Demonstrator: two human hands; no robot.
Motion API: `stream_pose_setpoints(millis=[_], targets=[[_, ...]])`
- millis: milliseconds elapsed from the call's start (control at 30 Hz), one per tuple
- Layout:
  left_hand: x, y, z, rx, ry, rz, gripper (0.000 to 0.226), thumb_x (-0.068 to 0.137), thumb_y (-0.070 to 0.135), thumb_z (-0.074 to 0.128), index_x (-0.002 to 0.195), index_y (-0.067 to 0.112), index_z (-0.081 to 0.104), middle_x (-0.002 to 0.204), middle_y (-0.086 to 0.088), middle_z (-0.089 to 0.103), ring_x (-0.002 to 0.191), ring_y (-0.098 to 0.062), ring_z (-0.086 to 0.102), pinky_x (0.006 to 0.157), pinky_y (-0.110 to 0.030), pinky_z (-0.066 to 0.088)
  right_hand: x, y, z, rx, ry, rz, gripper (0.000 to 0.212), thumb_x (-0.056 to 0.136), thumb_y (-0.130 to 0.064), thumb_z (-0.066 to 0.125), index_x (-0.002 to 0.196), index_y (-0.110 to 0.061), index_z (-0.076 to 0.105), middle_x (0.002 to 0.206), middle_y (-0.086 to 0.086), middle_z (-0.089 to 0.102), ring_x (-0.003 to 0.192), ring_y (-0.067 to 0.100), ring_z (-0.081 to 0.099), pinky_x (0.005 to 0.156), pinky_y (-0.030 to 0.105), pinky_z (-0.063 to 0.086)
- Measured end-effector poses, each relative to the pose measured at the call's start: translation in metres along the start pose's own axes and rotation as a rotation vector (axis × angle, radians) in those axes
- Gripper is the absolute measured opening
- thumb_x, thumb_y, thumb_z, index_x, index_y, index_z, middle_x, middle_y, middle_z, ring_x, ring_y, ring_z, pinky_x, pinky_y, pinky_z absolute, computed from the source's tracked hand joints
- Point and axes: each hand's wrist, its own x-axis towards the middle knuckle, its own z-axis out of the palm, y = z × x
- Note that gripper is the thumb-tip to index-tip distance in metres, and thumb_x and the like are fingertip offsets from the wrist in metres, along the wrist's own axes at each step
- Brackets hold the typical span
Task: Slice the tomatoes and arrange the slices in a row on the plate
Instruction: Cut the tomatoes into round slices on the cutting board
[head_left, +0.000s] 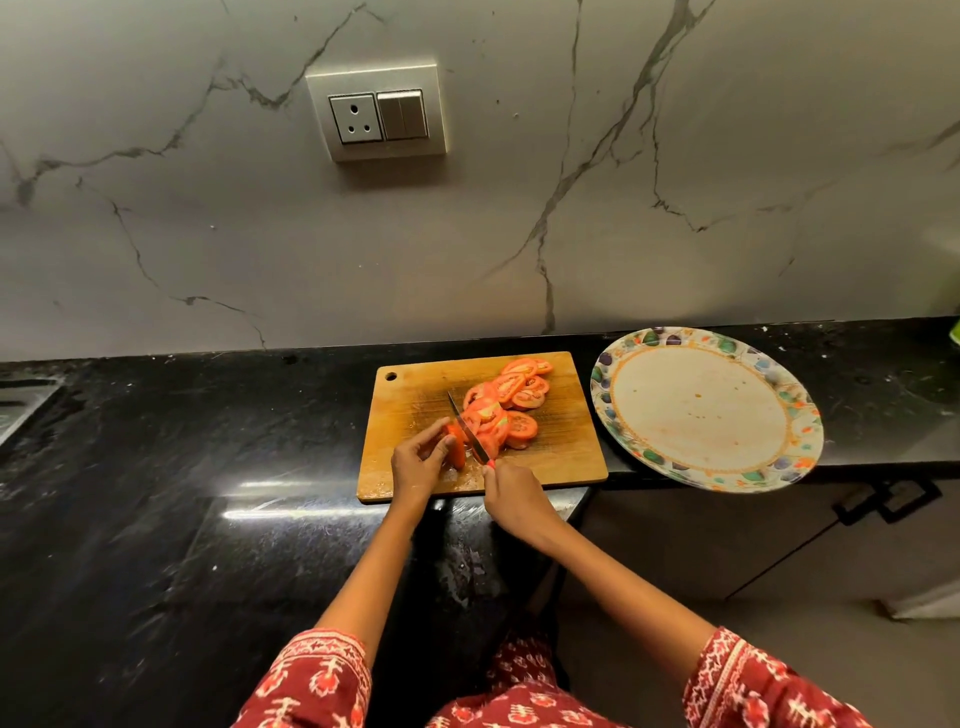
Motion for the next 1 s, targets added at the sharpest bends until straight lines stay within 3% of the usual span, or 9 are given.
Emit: stream_pose_setpoints(millis=[100,233,500,633,767,1000], targets=[[-0.0009,-0.0012,-0.0007,-0.138,0.004,-0.057,0.037,0.08,-0.001,0.065,0.115,0.006,0.06,0.116,-0.018,0.062,0.104,-0.018,0.059,0.083,-0.018,0.052,0.0019,-0.0027,0.0022,-0.003,-0.006,0.013,0.027,0.101,-0.021,0.031,0.081,-0.009,0.045,0.093,0.022,0.062,0.086,0.035,0.058,0.066,0.031,0.033],[-0.0016,-0.0019,0.0019,-0.192,0.0,-0.104,0.037,0.077,-0.001,0.067,0.112,0.009,0.062,0.113,-0.013,0.064,0.107,-0.027,0.06,0.092,-0.044,0.05,0.0023,-0.0018,0.0051,-0.012,-0.025,0.047,0.033,0.101,-0.021,0.03,0.09,-0.002,0.054,0.096,0.022,0.062,0.09,0.036,0.058,0.067,0.031,0.034],[-0.0009,0.0001,0.0067,-0.182,0.056,-0.102,0.038,0.076,-0.005,0.067,0.114,-0.002,0.06,0.113,-0.017,0.063,0.101,-0.02,0.06,0.079,-0.013,0.052,-0.0035,-0.0058,0.0018,-0.004,-0.021,0.014,0.029,0.101,-0.017,0.029,0.082,-0.006,0.048,0.095,0.023,0.062,0.09,0.036,0.058,0.067,0.031,0.033],[-0.001,-0.0006,0.0057,-0.159,0.061,-0.111,0.037,0.075,-0.004,0.068,0.112,-0.002,0.062,0.11,-0.017,0.064,0.087,-0.003,0.064,0.076,-0.013,0.053,-0.0012,-0.006,0.0069,-0.011,-0.012,0.058,0.034,0.101,-0.02,0.029,0.095,0.0,0.055,0.1,0.022,0.062,0.094,0.036,0.058,0.069,0.033,0.035],[-0.0018,0.0004,0.0055,-0.142,0.066,-0.108,0.035,0.076,-0.004,0.068,0.111,-0.005,0.062,0.11,-0.018,0.064,0.096,-0.019,0.062,0.08,-0.018,0.054,0.0033,-0.0074,0.0085,-0.023,-0.033,0.096,0.034,0.101,-0.023,0.029,0.098,0.0,0.055,0.104,0.022,0.06,0.099,0.036,0.056,0.07,0.032,0.034],[-0.001,0.0012,0.0039,-0.145,0.05,-0.121,0.034,0.077,-0.003,0.068,0.11,-0.003,0.063,0.111,-0.019,0.065,0.097,-0.02,0.062,0.083,-0.023,0.053,0.0015,-0.0069,0.0058,-0.035,-0.005,0.079,0.026,0.101,-0.022,0.029,0.082,-0.009,0.042,0.094,0.02,0.058,0.083,0.032,0.051,0.067,0.033,0.033]])
